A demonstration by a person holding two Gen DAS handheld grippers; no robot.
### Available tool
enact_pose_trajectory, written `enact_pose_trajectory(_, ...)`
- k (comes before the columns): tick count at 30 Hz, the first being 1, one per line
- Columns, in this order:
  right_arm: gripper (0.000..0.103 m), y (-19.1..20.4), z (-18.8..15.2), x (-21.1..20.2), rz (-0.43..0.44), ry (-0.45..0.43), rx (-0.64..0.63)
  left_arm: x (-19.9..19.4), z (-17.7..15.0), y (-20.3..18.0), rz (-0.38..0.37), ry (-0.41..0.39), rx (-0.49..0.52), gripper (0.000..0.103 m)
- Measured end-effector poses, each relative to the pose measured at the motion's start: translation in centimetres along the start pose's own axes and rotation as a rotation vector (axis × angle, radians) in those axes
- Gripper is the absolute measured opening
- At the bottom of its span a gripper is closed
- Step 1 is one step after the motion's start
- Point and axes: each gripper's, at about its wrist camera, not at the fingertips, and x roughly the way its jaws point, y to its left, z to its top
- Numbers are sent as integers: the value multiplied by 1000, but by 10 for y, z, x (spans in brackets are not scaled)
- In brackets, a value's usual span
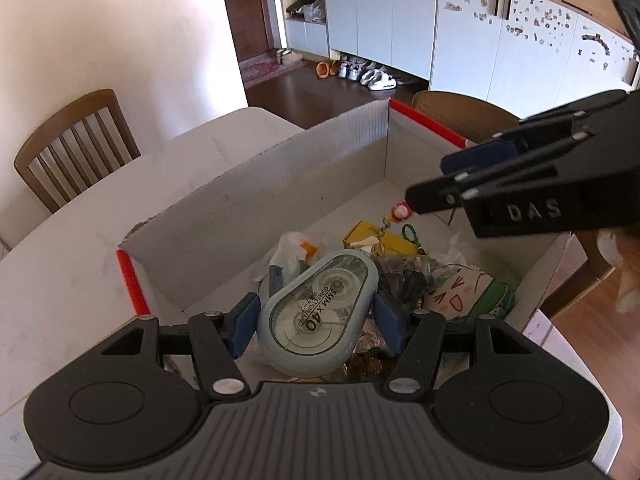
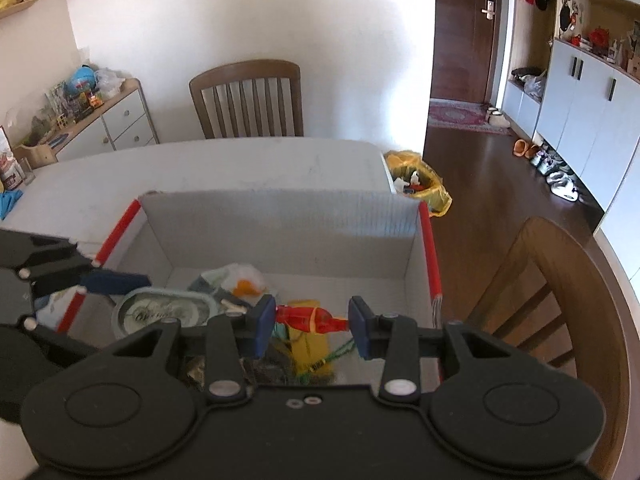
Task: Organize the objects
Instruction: 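Carry the correction tape into the red box with the left gripper while the right gripper carries the horse keychain, then open both grippers to release the correction tape and horse keychain in the box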
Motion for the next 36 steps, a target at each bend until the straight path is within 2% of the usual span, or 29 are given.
enact_pose_trajectory(9, 39, 1, -20, 0, 20, 57, -34, 18, -5, -2, 5, 38, 3, 61)
enact_pose_trajectory(20, 40, 3, -27, 3, 29, 109, -41, 29, -14, -1, 2, 90, -36, 59)
enact_pose_trajectory(29, 52, 9, -28, -8, 32, 94, -64, 27, -16, 7, 3, 88, -76, 59)
enact_pose_trajectory(36, 59, 15, -25, -25, 36, 60, -69, 13, -20, 7, -12, 49, -91, 62)
